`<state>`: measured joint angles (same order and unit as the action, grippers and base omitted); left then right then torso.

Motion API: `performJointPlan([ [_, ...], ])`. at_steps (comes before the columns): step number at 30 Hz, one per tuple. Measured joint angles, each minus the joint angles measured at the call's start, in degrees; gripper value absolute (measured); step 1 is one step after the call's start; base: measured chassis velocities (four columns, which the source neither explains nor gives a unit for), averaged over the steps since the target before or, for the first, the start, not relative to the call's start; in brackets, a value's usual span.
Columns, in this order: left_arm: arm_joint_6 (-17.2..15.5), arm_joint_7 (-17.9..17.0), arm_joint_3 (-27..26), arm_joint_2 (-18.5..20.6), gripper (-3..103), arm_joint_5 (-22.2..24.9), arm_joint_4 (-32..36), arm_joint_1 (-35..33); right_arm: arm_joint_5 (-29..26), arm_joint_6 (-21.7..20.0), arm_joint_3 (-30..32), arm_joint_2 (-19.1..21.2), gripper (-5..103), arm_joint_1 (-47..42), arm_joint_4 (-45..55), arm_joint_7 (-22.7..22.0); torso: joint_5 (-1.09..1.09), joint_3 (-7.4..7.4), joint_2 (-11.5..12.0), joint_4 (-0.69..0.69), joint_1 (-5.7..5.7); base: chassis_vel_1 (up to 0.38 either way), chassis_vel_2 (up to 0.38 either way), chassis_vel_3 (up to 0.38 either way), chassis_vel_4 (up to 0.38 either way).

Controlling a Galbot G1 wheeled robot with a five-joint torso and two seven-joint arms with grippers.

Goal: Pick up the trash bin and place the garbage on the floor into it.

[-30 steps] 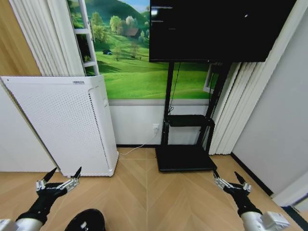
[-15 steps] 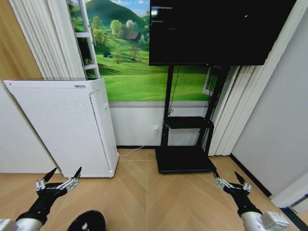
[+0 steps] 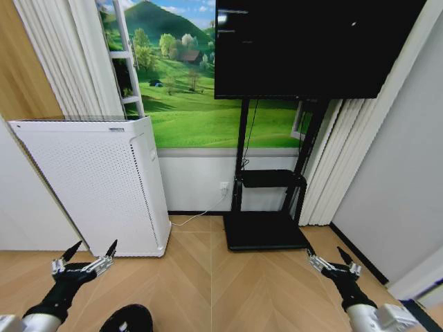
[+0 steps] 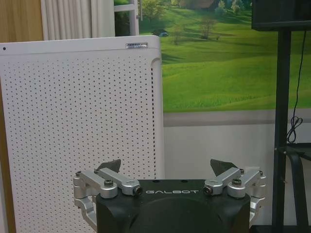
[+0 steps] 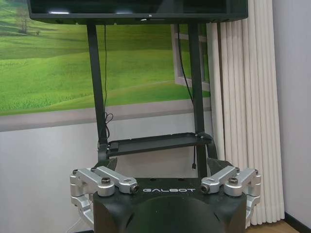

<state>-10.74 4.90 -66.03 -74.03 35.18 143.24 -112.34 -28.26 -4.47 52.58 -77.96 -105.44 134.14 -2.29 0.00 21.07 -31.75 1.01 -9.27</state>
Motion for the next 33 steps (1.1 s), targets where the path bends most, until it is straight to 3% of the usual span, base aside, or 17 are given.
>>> performJointPlan([
  [33, 0.0, 0.0, 0.0, 0.0, 100, 0.0, 0.0, 0.0, 0.0, 0.0, 0.0, 0.0, 100, 0.0, 0.0, 0.0, 0.00, 4.73, -8.0, 0.00, -3.25, 0.000, 0.000, 0.000, 0.000],
])
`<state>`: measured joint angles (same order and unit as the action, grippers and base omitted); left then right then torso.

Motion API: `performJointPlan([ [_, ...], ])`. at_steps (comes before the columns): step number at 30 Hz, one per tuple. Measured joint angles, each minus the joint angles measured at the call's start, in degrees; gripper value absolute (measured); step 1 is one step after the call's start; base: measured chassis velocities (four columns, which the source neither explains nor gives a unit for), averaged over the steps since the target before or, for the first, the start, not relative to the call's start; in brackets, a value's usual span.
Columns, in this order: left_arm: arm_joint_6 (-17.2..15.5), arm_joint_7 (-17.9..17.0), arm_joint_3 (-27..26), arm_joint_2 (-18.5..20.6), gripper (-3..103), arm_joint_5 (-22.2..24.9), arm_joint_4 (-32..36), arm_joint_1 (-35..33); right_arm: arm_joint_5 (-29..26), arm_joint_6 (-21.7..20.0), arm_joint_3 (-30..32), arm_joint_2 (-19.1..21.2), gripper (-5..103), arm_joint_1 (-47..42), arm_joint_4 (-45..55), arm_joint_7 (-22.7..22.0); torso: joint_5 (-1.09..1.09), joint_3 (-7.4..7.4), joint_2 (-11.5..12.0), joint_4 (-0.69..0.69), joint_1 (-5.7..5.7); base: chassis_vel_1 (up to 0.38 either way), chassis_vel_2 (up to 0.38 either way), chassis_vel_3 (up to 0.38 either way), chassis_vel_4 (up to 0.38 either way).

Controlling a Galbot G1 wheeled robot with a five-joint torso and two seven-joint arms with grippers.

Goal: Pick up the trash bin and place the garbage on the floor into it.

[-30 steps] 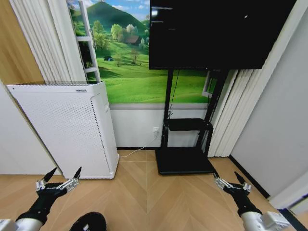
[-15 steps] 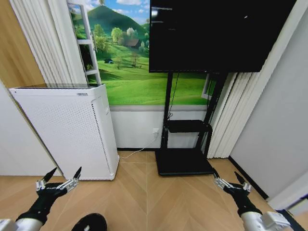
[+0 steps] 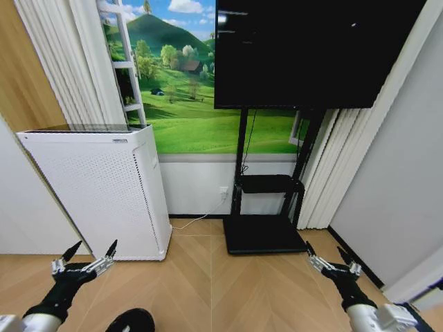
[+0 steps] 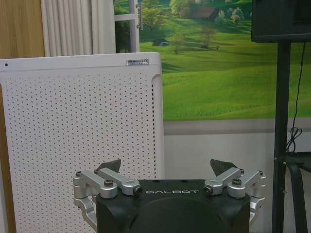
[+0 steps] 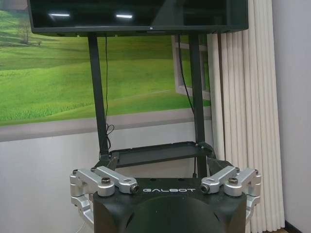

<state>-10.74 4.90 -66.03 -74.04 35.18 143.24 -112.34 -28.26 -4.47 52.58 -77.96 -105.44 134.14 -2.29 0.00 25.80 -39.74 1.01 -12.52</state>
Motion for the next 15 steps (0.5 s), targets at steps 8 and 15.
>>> performJointPlan([
  [8, 0.0, 0.0, 0.0, 0.0, 100, 0.0, 0.0, 0.0, 0.0, 0.0, 0.0, 0.0, 100, 0.0, 0.0, 0.0, 0.00, 0.81, -1.3, 0.00, -0.54, 0.000, 0.000, 0.000, 0.000],
  [15, 0.0, 0.0, 0.0, 0.0, 100, 0.0, 0.0, 0.0, 0.0, 0.0, 0.0, 0.0, 100, 0.0, 0.0, 0.0, 0.00, 2.35, -4.0, 0.00, -1.66, 0.000, 0.000, 0.000, 0.000],
])
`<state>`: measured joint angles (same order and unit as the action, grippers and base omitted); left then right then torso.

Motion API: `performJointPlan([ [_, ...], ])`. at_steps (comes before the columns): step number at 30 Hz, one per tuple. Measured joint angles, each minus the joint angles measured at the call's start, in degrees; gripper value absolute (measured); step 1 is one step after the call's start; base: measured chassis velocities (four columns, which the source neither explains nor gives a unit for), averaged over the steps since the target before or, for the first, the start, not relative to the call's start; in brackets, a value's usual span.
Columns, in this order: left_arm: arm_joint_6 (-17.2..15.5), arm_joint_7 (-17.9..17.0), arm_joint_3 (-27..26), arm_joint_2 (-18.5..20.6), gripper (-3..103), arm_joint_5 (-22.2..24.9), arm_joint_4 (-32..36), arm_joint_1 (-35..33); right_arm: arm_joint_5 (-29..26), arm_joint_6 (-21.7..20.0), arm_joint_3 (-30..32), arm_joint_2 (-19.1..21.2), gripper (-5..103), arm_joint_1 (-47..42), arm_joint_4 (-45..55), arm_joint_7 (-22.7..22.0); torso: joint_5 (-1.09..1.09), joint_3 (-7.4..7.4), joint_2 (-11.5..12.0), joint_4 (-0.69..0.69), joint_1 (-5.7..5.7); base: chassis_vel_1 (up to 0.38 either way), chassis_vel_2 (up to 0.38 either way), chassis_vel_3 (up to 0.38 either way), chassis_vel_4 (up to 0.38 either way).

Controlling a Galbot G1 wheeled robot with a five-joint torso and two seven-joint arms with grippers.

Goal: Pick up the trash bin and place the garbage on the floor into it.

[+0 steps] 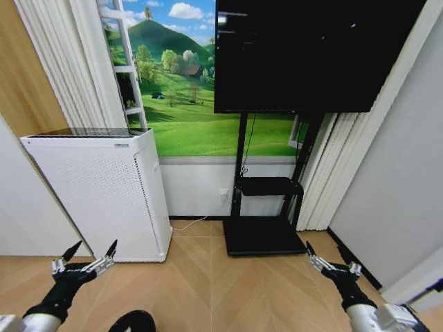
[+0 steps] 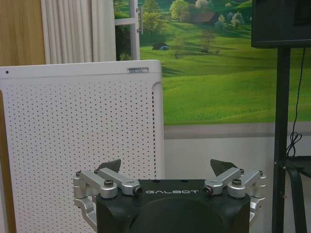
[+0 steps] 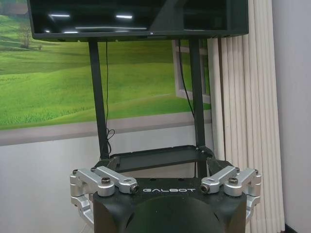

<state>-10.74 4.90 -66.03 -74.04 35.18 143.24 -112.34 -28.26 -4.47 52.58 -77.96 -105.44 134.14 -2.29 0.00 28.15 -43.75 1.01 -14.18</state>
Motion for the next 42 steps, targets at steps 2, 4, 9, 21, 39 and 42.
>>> performJointPlan([
  [2, 0.0, 0.0, 0.0, 0.0, 100, 0.0, 0.0, 0.0, 0.0, 0.0, 0.0, 0.0, 100, 0.0, 0.0, 0.0, 0.00, 0.18, -0.3, 0.00, -0.11, 0.000, 0.000, 0.000, 0.000],
  [4, 0.0, 0.0, 0.0, 0.0, 100, 0.0, 0.0, 0.0, 0.0, 0.0, 0.0, 0.0, 100, 0.0, 0.0, 0.0, 0.00, 0.59, -1.0, 0.00, -0.38, 0.000, 0.000, 0.000, 0.000],
  [9, 0.0, 0.0, 0.0, 0.0, 100, 0.0, 0.0, 0.0, 0.0, 0.0, 0.0, 0.0, 100, 0.0, 0.0, 0.0, 0.00, 1.34, -2.3, 0.00, -0.94, 0.000, 0.000, 0.000, 0.000],
  [21, 0.0, 0.0, 0.0, 0.0, 100, 0.0, 0.0, 0.0, 0.0, 0.0, 0.0, 0.0, 100, 0.0, 0.0, 0.0, 0.00, 3.04, -5.3, 0.00, -2.21, 0.000, 0.000, 0.000, 0.000],
  [39, 0.0, 0.0, 0.0, 0.0, 100, 0.0, 0.0, 0.0, 0.0, 0.0, 0.0, 0.0, 100, 0.0, 0.0, 0.0, 0.00, 3.26, -5.8, 0.00, -2.53, 0.003, -0.001, -0.003, 0.003],
  [42, 0.0, 0.0, 0.0, 0.0, 100, 0.0, 0.0, 0.0, 0.0, 0.0, 0.0, 0.0, 100, 0.0, 0.0, 0.0, 0.00, 3.23, -5.7, -0.01, -2.51, 0.081, -0.055, -0.085, 0.085],
])
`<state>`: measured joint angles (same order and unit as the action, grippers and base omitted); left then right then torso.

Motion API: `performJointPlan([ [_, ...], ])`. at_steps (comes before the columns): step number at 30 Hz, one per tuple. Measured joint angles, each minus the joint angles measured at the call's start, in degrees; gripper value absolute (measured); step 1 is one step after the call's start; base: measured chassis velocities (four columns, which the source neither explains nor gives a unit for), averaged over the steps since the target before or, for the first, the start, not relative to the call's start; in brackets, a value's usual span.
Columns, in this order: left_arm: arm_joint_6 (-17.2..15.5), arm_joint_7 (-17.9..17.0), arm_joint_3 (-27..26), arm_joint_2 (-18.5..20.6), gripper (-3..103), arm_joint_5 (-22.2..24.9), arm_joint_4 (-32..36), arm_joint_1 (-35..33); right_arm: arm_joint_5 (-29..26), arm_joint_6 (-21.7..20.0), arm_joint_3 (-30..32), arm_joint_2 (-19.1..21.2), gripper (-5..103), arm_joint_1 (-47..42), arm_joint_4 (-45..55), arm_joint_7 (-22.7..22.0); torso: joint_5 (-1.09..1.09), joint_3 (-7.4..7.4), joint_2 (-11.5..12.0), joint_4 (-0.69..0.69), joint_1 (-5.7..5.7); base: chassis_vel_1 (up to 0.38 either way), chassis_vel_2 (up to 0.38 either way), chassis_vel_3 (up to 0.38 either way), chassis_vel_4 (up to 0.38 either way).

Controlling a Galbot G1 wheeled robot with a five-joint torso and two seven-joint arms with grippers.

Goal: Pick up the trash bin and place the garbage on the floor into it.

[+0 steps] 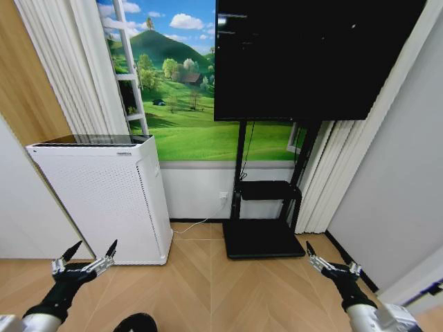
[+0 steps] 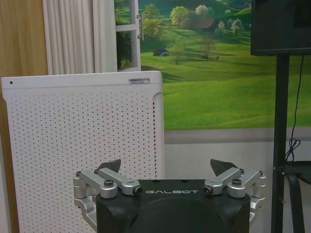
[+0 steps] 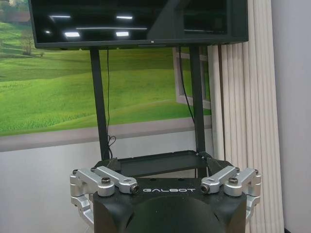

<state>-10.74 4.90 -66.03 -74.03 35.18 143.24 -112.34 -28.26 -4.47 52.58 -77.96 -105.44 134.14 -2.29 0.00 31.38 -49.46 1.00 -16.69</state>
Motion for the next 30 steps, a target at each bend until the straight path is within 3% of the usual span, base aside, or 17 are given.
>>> performJointPlan([
  [15, 0.0, 0.0, 0.0, 0.0, 100, 0.0, 0.0, 0.0, 0.0, 0.0, 0.0, 0.0, 100, 0.0, 0.0, 0.0, -0.02, -0.15, 0.2, 0.00, 0.13, 0.214, -0.207, -0.211, 0.200],
  [22, 0.0, 0.0, 0.0, 0.0, 100, 0.0, 0.0, 0.0, 0.0, 0.0, 0.0, 0.0, 100, 0.0, 0.0, 0.0, 0.00, -0.20, 0.3, 0.02, 0.18, 0.351, -0.257, -0.366, 0.265],
  [24, 0.0, 0.0, 0.0, 0.0, 100, 0.0, 0.0, 0.0, 0.0, 0.0, 0.0, 0.0, 100, 0.0, 0.0, 0.0, 0.00, -0.23, 0.3, -0.02, 0.22, 0.411, -0.191, -0.429, 0.186],
  [30, 0.0, 0.0, 0.0, 0.0, 100, 0.0, 0.0, 0.0, 0.0, 0.0, 0.0, 0.0, 100, 0.0, 0.0, 0.0, 0.04, -0.25, 0.3, 0.03, 0.23, 0.330, -0.024, -0.330, 0.059],
])
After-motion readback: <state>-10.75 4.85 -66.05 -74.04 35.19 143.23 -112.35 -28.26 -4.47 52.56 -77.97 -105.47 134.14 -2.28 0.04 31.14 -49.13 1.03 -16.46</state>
